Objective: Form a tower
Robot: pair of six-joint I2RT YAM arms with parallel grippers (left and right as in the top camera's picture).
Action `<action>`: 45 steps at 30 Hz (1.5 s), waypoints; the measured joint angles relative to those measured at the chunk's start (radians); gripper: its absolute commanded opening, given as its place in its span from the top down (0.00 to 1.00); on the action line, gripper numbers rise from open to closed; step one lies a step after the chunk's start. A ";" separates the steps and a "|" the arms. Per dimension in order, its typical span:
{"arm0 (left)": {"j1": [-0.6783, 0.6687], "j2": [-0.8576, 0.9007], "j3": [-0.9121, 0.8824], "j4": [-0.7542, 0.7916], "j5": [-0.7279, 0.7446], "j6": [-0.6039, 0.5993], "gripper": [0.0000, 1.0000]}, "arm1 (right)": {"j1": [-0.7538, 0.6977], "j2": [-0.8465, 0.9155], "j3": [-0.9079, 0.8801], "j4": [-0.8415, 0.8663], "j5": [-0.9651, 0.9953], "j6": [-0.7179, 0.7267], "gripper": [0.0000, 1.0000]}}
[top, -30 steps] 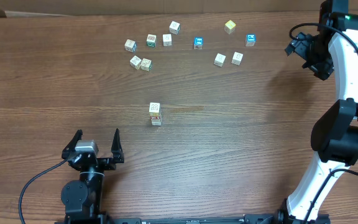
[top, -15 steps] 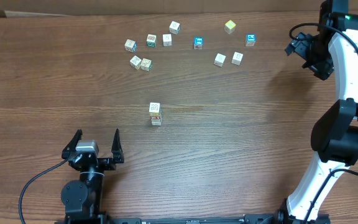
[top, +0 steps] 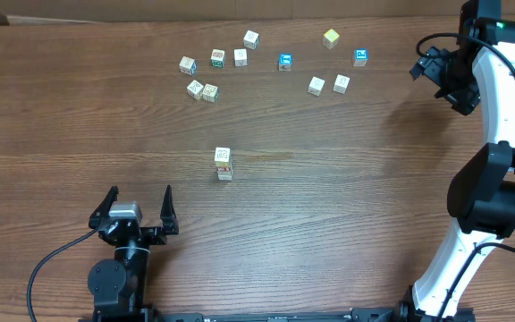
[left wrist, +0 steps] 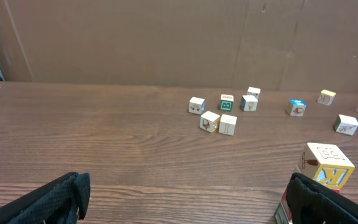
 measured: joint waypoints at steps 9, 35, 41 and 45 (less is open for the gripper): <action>0.000 0.000 0.000 0.000 0.000 0.000 0.00 | 0.000 -0.001 0.000 0.000 0.000 0.000 0.00; 0.000 0.000 0.000 -0.001 -0.003 0.000 0.01 | 0.124 -0.471 -0.191 0.305 0.019 -0.248 0.00; 0.000 0.000 0.000 -0.002 -0.003 0.000 0.00 | 0.257 -0.531 -0.523 0.564 0.011 -0.367 0.00; 0.000 0.000 0.000 -0.002 -0.003 0.000 0.00 | 0.267 -0.591 -0.720 0.621 0.001 -0.396 0.00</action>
